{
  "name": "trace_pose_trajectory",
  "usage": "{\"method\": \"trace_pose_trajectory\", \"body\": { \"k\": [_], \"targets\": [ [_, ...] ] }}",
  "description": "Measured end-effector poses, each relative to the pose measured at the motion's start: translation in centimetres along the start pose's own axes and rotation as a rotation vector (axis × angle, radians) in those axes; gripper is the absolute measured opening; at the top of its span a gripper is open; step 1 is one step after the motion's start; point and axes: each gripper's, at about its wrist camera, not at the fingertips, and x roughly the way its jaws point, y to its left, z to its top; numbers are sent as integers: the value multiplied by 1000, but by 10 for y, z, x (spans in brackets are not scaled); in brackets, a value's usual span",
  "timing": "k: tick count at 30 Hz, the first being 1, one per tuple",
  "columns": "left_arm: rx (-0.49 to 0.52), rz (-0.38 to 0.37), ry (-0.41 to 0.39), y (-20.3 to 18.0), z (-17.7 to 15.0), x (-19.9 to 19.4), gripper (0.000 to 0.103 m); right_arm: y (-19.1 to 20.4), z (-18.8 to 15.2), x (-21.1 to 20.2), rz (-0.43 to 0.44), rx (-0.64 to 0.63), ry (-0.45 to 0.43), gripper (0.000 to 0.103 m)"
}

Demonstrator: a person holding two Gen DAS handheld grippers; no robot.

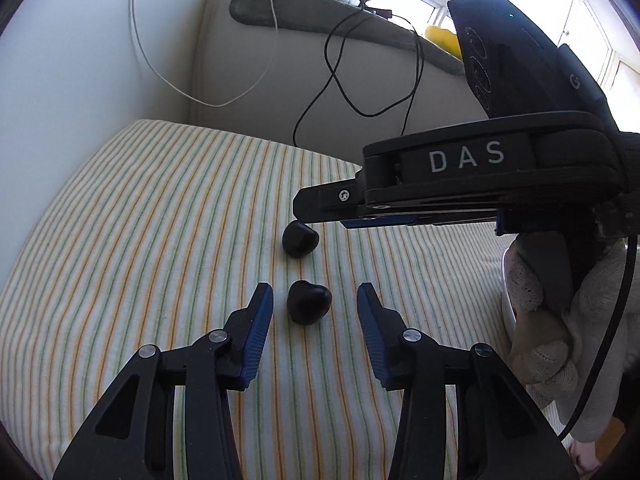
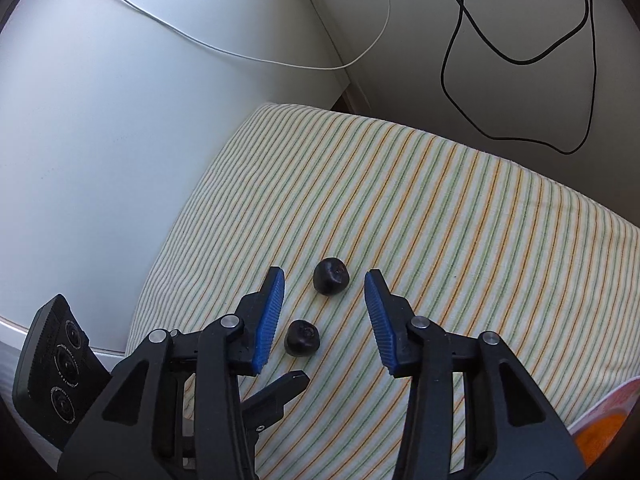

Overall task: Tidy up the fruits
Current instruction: 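Grasp a dark plum with the left tool while the right tool grasps the other plum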

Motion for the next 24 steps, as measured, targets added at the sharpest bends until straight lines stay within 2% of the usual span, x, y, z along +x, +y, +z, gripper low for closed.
{"method": "trace_pose_trajectory", "body": {
  "k": [7,11,18,21,24],
  "targets": [
    [1,4,27,0,3,9,40,1,5,23,-15,-1,29,40],
    [8,11,43,-1,4,12,40,1,8,32,-28,-5,35,35],
    [15,17,59,-1,8,18,37,2,10,44,-46,-10,45,35],
    [8,13,58,-1,12,23,34,3,12,49,-51,-9,46,33],
    [2,5,56,0,12,23,25,4,15,53,-54,-8,44,29]
  ]
}}
